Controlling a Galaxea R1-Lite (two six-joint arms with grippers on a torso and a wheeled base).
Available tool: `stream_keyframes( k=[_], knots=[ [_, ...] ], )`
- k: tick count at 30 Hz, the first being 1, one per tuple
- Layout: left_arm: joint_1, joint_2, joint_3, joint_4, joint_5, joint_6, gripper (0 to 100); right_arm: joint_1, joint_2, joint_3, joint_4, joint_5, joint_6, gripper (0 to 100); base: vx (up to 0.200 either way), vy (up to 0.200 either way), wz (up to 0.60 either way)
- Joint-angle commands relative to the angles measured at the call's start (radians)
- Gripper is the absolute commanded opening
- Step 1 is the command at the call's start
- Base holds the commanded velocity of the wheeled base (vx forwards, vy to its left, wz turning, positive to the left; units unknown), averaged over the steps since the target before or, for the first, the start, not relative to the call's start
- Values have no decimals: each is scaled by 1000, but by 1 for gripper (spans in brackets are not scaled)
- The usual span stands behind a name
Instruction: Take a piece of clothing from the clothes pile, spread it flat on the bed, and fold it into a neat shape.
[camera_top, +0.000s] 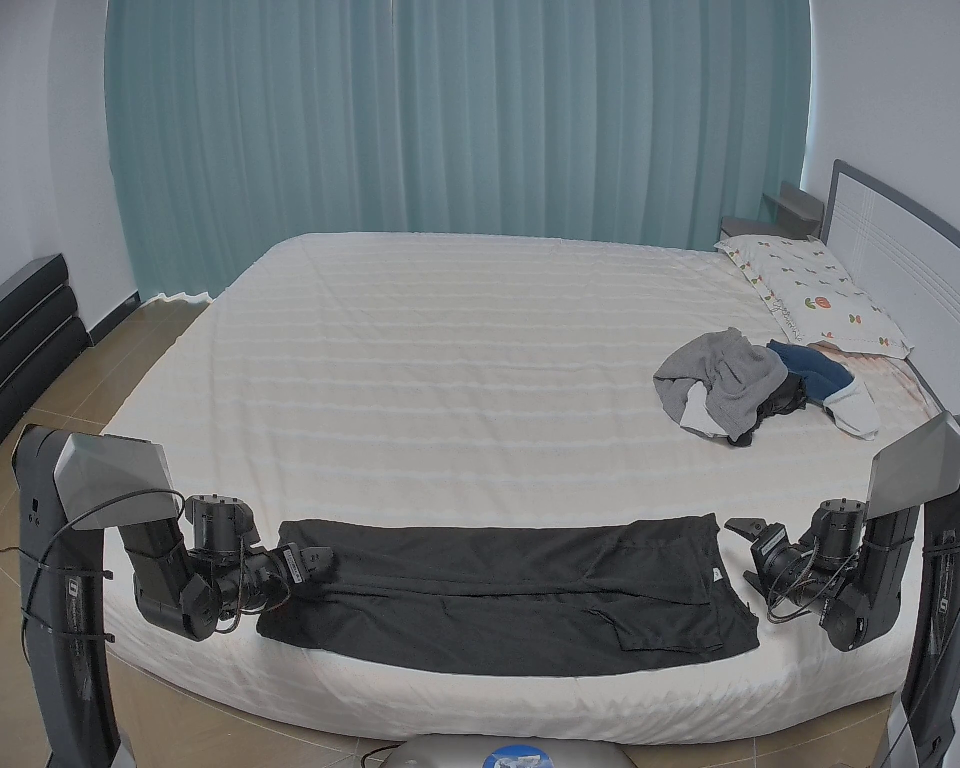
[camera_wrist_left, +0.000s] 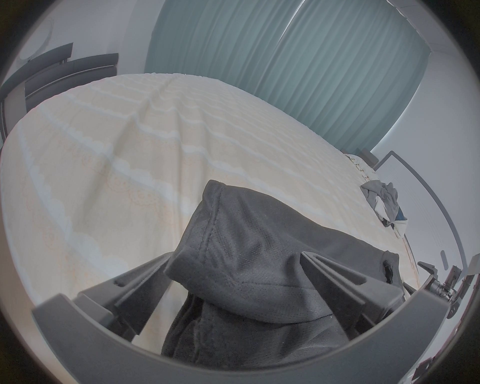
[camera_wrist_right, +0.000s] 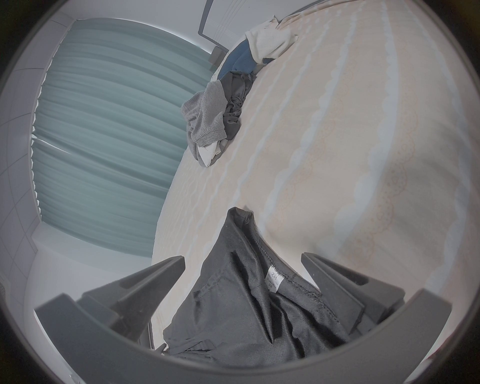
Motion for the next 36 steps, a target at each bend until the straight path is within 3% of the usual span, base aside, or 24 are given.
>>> stream_keyframes(
  k=[1, 3, 4, 36],
  knots=[
    [-4, 9, 1, 2, 1, -1, 100, 0, 1, 0, -12, 0, 0, 100, 0, 0, 0],
    [-4, 9, 1, 1, 1, 1, 100, 0, 3, 0, -12, 0, 0, 100, 0, 0, 0],
    [-4, 9, 3, 1, 1, 3, 0, 0, 3, 0, -12, 0, 0, 100, 0, 0, 0],
    [81, -55, 44, -56, 13, 18, 0, 0, 3, 0, -12, 2, 0, 100, 0, 0, 0]
  ],
)
